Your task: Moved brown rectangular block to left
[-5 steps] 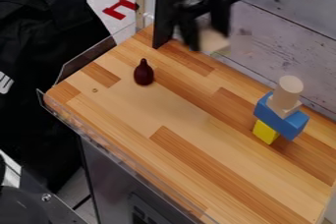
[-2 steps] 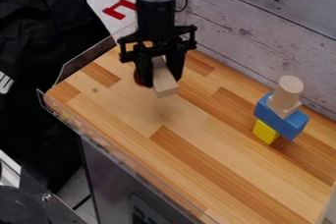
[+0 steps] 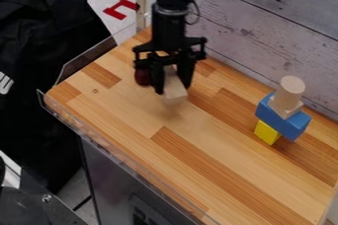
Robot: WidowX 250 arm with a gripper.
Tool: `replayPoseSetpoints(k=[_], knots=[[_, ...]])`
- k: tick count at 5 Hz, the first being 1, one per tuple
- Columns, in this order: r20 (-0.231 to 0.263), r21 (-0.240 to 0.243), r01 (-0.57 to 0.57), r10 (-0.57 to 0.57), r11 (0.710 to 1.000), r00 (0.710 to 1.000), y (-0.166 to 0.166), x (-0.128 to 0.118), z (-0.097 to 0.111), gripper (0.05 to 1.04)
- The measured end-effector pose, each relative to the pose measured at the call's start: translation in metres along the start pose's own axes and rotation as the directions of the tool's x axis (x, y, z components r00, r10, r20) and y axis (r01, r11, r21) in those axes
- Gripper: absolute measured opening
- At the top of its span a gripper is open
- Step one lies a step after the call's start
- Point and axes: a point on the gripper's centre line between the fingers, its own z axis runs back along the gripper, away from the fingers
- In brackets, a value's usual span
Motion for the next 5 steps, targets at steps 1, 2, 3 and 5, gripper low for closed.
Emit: replayPoseSetpoints(k=[1,2,3,5], knots=[[0.000,-0.010,0.054,-0.054,0.998,0.999,-0.009,-0.002,-0.011,0.560],[0.004,-0.029,0.110,-0.110,0.994,0.994,-0.019,-0.010,-0.016,0.560],[-0.018,-0.045,0.127,-0.128,0.991,0.992,-0.024,-0.016,-0.023,0.560],[-0.055,-0.073,0.099,-0.103,0.992,0.993,-0.009,-0.020,-0.037,0.560]])
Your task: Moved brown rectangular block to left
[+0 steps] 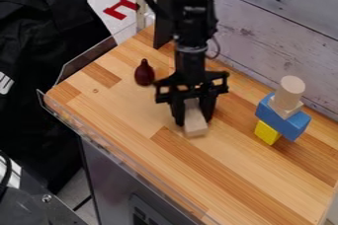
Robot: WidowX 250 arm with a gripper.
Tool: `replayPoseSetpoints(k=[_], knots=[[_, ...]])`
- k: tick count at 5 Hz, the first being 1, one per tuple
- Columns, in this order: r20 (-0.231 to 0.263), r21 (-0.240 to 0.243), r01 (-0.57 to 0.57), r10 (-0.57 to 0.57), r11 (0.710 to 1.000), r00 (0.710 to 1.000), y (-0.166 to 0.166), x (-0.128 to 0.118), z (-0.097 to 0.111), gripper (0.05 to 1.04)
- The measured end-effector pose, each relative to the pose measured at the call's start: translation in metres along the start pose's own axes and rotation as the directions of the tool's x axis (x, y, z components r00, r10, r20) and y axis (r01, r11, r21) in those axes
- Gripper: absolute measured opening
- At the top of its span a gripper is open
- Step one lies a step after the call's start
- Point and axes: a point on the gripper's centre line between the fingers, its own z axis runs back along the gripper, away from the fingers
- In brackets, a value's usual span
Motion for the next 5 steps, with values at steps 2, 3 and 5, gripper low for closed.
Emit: replayPoseSetpoints(k=[2,3,5], knots=[[-0.002,-0.023,-0.007,0.007,1.000,1.000,0.007,0.003,0.008,0.890],[0.061,-0.034,0.024,-0.021,0.999,0.998,-0.002,0.006,0.029,1.005],[0.156,0.041,0.249,-0.253,0.968,0.955,-0.024,-0.011,0.089,1.001]])
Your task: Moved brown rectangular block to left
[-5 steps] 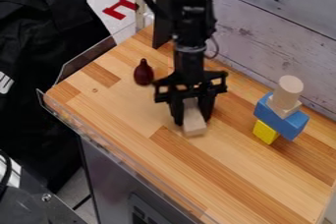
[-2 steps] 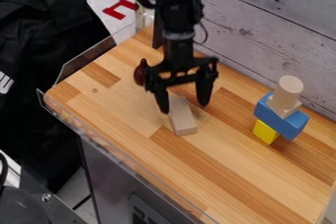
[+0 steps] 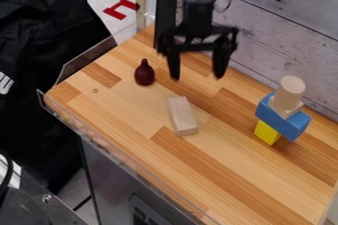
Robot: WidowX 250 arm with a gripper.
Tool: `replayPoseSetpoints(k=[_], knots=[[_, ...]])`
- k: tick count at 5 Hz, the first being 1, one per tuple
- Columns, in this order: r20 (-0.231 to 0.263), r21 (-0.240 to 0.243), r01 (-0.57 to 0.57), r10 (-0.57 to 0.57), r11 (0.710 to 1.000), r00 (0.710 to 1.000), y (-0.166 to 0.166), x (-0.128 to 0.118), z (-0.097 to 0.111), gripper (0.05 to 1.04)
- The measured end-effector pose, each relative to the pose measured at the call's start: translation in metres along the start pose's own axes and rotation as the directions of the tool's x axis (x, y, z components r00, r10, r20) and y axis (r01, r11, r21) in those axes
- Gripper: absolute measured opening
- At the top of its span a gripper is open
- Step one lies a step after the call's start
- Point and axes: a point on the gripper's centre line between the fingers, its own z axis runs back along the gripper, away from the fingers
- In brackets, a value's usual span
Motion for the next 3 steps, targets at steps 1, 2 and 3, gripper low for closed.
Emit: replayPoseSetpoints(k=[1,2,3], knots=[[0.024,-0.017,0.251,-0.251,0.968,0.968,-0.006,-0.014,0.027,1.001],[0.036,-0.051,0.497,-0.496,0.866,0.868,-0.005,-0.026,0.039,1.001],[0.021,-0.037,0.527,-0.526,0.849,0.850,-0.001,-0.029,0.039,1.001]])
